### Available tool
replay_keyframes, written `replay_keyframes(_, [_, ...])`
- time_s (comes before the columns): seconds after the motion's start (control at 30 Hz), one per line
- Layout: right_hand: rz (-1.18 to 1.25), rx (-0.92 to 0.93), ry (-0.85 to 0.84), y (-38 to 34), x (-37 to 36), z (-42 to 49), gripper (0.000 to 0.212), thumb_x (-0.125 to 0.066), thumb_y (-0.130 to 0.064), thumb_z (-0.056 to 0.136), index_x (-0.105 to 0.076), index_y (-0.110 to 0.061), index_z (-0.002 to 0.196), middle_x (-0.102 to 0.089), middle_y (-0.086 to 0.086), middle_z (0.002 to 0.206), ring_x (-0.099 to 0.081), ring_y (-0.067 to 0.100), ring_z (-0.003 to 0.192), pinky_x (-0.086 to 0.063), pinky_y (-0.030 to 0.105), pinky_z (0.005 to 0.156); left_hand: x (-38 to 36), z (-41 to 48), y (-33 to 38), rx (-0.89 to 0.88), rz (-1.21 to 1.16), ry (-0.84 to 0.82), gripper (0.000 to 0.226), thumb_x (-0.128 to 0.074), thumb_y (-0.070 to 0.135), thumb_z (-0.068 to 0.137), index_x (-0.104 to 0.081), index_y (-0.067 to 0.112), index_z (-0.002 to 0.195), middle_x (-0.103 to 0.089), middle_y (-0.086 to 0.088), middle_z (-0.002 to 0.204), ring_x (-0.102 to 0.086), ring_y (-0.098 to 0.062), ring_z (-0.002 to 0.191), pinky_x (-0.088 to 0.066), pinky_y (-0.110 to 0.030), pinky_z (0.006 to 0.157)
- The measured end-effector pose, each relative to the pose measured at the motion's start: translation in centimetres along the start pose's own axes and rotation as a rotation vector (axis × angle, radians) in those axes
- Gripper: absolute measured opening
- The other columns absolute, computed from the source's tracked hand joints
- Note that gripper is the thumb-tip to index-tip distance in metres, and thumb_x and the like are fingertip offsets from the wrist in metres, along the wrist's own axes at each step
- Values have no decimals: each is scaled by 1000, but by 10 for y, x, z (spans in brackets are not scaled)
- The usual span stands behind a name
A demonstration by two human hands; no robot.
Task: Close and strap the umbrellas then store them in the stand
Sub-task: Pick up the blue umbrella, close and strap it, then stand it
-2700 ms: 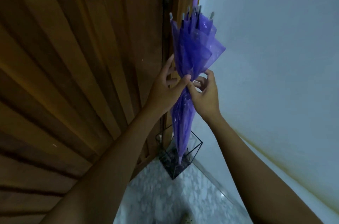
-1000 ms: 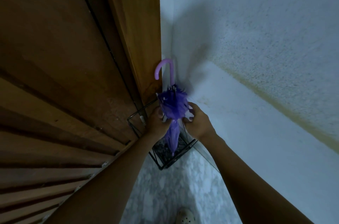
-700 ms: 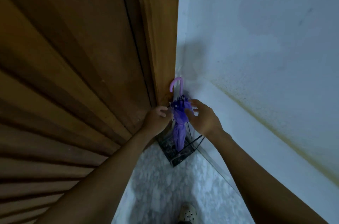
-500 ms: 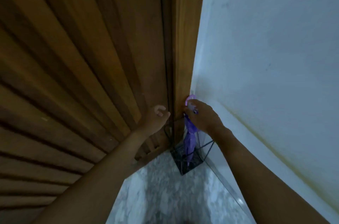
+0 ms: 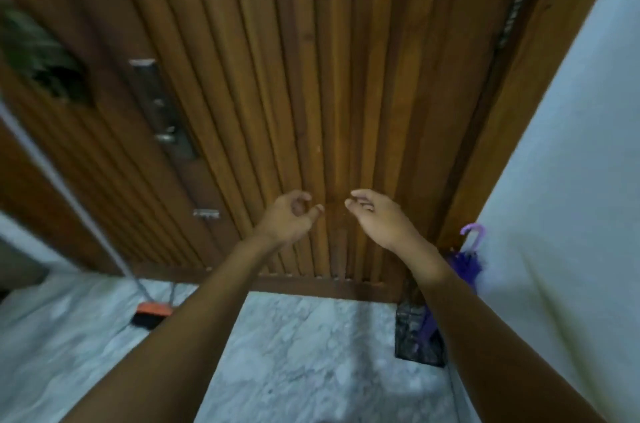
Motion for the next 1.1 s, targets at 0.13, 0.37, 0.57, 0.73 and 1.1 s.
replay_keyframes(0.13, [33,164,-170,-67,-77,-33,42,-54,-46,96,-58,-25,133,-58,-5,136,-53,12,127,-38,24,97,84,-88,-46,79,68,148,39,-66,47,86,-62,24,117,-65,0,113,-63,-17,100,-55,-36,88])
replay_keyframes(0.37, [27,411,-559,-171,-243,-146,39,-57,-40,97,-60,-21,131,-59,-7,126,-54,6,116,-40,24,97,214,-279,-133,296,54,474,34,-66,45,85,-65,23,111,-68,0,104,-67,-18,93,-56,-34,81])
replay_keyframes(0.57, [-64,594,-864,-228,-384,-311,48,-57,-58,86,-64,-28,123,-66,-5,123,-61,12,115,-48,39,101,279,-510,-207,531,-17,734,31,-64,52,83,-62,34,108,-64,5,107,-66,-12,88,-52,-25,65])
replay_keyframes(0.73, [-95,667,-1099,-248,-473,-480,40,-56,-50,94,-60,-28,127,-62,-7,128,-56,11,117,-46,30,92,304,-713,-246,672,-28,968,26,-65,49,83,-64,34,104,-65,6,103,-67,-11,86,-51,-22,64])
replay_keyframes(1.1, [-209,844,-1433,-244,-588,-756,40,-54,-43,98,-59,-20,131,-62,0,132,-56,9,110,-42,25,88,301,-1006,-295,882,-111,1261,26,-65,37,88,-64,22,110,-64,4,94,-61,-9,79,-44,-25,73])
Point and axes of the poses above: each hand's wrist, its own z-axis towards the middle knuckle, its own x-axis out of the back of the hand, y = z × x, the point moved 5 cm from there along z, towards the middle knuckle
